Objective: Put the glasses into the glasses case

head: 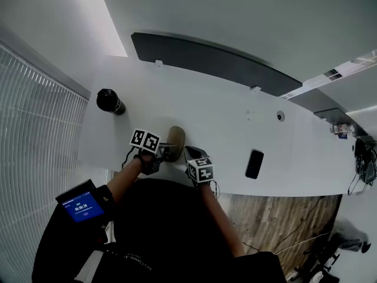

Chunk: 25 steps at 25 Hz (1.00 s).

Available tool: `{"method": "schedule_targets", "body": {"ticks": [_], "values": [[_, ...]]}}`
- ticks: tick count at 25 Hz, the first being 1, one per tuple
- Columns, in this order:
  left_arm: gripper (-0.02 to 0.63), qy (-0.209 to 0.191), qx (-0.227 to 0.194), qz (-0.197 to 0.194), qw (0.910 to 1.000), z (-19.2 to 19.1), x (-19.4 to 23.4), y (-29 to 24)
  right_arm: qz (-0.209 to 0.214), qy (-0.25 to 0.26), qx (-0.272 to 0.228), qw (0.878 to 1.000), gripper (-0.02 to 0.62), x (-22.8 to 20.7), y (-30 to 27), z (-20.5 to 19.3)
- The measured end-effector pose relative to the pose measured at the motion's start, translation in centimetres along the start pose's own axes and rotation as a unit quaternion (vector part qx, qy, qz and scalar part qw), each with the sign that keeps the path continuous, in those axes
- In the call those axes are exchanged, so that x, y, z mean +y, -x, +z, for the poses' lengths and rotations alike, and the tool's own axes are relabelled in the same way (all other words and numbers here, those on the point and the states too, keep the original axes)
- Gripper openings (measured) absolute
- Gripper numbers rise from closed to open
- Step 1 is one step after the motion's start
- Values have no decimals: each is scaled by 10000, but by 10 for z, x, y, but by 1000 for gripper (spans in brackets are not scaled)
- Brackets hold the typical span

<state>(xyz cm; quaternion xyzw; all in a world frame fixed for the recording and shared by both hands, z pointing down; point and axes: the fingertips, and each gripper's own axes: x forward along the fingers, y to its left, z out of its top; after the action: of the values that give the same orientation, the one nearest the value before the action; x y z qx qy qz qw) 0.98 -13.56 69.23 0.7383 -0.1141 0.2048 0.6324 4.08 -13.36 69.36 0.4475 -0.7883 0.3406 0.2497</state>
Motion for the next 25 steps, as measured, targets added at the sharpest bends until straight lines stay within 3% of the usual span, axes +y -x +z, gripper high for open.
{"method": "schedule_targets", "body": {"ticks": [4, 8, 12, 16, 22, 25], "values": [[8, -241, -216, -113, 9994, 5, -2, 14, 327, 34, -429, 9985, 8, 19, 18, 10], [8, -436, -778, -481, 9949, 12, -27, 38, 544, 209, -857, 9946, 6, 44, 40, 23], [8, -688, -1611, -933, 9801, 21, -61, 72, 529, 350, -1050, 9924, 6, 55, 52, 33], [8, -771, -2325, -720, 9669, 17, -40, 93, 547, 301, -1052, 9925, 6, 50, 47, 23], [8, -446, -2526, -531, 9651, -11, -12, 102, 599, 430, -928, 9929, 6, 57, 40, 10], [8, -424, -2405, -432, 9688, -22, -14, 97, 629, 372, -857, 9936, 6, 60, 44, 7]]}}
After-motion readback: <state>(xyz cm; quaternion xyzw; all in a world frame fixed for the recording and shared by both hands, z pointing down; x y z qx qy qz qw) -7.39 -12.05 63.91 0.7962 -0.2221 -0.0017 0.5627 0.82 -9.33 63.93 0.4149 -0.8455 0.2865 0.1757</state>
